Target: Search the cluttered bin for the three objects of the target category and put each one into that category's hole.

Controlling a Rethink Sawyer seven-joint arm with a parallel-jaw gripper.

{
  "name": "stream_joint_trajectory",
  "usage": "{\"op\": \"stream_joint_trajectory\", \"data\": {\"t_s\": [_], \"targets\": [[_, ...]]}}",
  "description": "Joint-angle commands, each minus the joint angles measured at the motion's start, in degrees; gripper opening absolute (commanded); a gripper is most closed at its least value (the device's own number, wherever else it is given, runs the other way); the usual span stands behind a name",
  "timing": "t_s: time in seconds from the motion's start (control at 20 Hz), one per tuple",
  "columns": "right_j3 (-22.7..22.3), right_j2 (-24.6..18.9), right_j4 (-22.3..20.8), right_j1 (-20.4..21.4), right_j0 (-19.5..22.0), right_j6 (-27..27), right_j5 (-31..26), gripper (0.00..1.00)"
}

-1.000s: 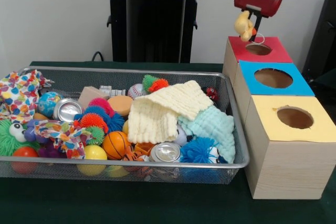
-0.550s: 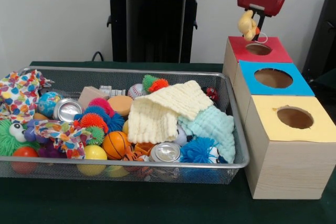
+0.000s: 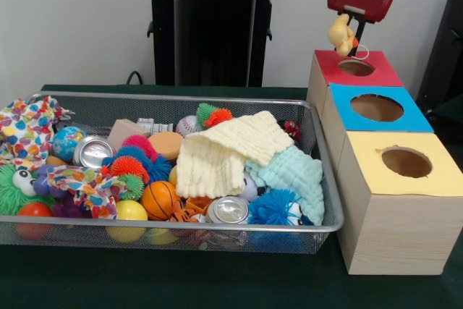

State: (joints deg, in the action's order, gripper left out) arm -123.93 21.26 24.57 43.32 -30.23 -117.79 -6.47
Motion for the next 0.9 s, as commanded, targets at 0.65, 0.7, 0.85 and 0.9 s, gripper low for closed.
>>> {"op": "stream_joint_trajectory", "data": {"t_s": [0.65, 0.7, 0.85, 0.9], "targets": [[3.1, -1.0, 0.7, -2.1, -0.7, -10.2, -2.7, 0.0], [2.7, -1.7, 0.5, -2.3, -0.1, -10.1, -1.7, 0.0], [2.0, -4.7, 0.0, -3.7, 2.4, -10.0, 2.7, 0.0], [1.8, -5.7, -0.4, -4.2, 3.3, -10.1, 4.1, 0.0]]}}
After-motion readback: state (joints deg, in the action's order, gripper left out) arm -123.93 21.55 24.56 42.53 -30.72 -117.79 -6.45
